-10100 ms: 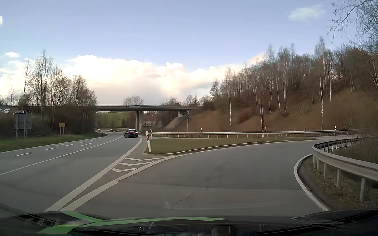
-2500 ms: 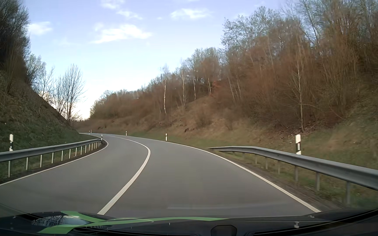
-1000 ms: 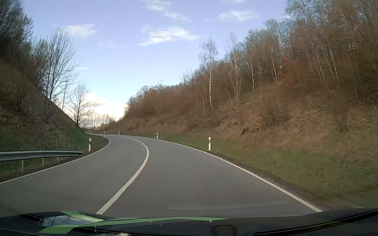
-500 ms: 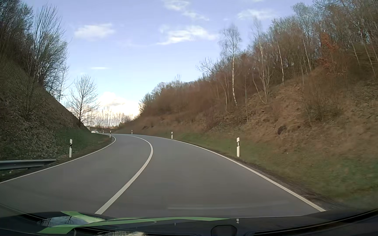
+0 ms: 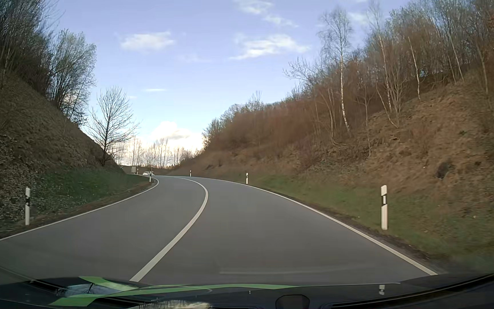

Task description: Follow the waypoints while adhering to traffic rules and regulations

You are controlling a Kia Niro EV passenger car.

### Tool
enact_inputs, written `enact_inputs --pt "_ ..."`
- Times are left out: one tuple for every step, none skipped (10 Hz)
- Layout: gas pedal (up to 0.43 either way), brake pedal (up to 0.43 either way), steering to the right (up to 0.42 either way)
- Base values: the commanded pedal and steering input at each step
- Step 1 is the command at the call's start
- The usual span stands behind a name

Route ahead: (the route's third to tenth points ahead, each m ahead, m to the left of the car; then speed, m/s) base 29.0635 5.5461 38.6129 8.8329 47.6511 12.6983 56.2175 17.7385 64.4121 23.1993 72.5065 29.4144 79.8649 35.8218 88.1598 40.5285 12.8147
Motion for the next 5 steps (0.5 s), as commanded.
enact_inputs --pt "0.189 0.000 -0.059" --pt "0.189 0.000 -0.056" --pt "0.189 0.000 -0.051" --pt "0.189 0.000 -0.046" --pt "0.189 0.000 -0.043"
